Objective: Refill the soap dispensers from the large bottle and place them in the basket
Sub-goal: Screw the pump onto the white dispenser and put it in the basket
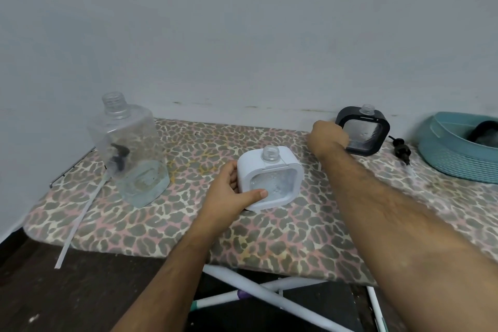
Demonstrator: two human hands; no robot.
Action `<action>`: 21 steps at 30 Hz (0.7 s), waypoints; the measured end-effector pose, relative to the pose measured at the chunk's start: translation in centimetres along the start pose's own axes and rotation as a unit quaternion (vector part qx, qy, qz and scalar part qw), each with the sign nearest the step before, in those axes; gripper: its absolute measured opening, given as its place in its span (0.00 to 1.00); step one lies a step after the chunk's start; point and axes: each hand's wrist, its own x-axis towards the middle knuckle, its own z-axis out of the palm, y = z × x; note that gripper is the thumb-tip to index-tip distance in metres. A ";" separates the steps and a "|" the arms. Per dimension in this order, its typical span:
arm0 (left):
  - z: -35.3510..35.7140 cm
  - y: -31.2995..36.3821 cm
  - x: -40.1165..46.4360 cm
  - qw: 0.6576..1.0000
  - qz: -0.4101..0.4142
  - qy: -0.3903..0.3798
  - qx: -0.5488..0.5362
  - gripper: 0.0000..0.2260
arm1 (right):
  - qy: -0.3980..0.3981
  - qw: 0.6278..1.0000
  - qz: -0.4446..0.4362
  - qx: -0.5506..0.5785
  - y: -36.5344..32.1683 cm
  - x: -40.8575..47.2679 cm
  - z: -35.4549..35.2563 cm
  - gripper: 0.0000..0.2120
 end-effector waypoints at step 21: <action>-0.1 0.4 -0.4 0.997 0.018 -0.062 0.040 0.27 | 0.016 0.868 -0.059 0.494 3.2 -11.0 -7.3 0.06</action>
